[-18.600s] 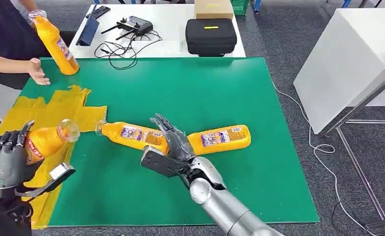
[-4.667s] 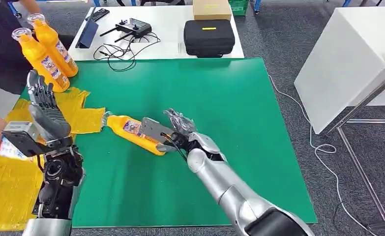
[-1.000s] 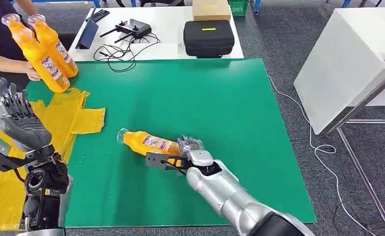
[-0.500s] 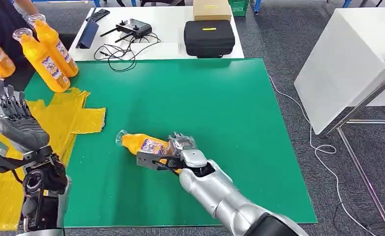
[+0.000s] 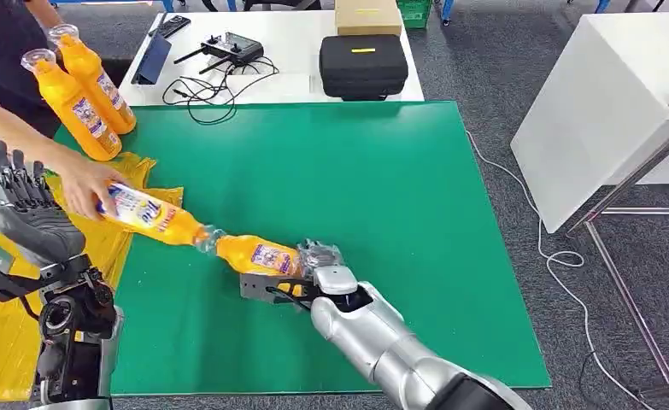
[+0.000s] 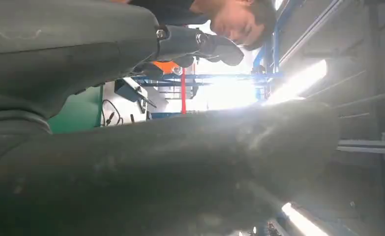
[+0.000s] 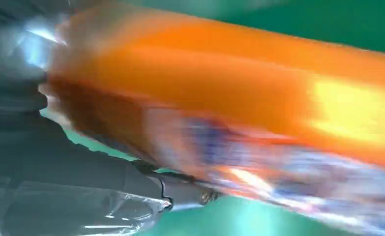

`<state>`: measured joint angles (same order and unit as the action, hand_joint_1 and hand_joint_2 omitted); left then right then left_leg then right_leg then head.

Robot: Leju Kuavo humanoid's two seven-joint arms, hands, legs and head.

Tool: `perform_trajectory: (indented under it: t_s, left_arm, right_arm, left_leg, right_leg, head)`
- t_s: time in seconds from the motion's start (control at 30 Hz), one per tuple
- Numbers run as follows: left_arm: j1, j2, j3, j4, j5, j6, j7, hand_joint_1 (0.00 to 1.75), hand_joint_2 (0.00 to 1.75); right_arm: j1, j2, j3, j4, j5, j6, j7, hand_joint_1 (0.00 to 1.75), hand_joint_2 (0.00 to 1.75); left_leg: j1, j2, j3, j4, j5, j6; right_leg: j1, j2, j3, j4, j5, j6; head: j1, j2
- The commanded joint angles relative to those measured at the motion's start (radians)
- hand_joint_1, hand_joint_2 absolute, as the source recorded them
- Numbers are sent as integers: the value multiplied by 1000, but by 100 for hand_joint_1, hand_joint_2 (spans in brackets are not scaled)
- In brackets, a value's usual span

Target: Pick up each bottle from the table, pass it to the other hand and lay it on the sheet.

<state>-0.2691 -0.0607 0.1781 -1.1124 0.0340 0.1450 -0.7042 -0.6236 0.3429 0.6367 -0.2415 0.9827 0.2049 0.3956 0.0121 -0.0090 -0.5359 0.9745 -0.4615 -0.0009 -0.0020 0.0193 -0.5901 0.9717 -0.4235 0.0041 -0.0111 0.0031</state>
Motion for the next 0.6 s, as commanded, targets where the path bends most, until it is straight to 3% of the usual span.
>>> perform_trajectory:
  t_s: [0.03, 0.4, 0.6]
  left_arm:
    - [-50, -8, 8, 54, 11, -6, 6, 0, 0]
    - [-21, -11, 10, 30, 11, -18, 6, 0, 0]
    - [-59, 4, 7, 157, 11, -29, 6, 0, 0]
  right_arm:
    - [-19, -33, 0, 40, -8, 38, 11, 175, 175]
    - [0, -34, -3, 37, -8, 23, 8, 175, 175]
    - [-27, -30, -72, 17, -57, -76, -46, 175, 175]
  left_leg:
    - [0, -2, 1, 0, 0, 1]
    - [0, -1, 3, -1, 0, 1]
    - [0, -2, 4, -1, -1, 1]
  right_leg:
    - [1, -4, 3, -1, -1, 1]
    - [1, -3, 4, -1, -1, 1]
    - [1, -4, 5, -1, -1, 1]
  head:
    - [0, 0]
    - [0, 0]
    - [0, 0]
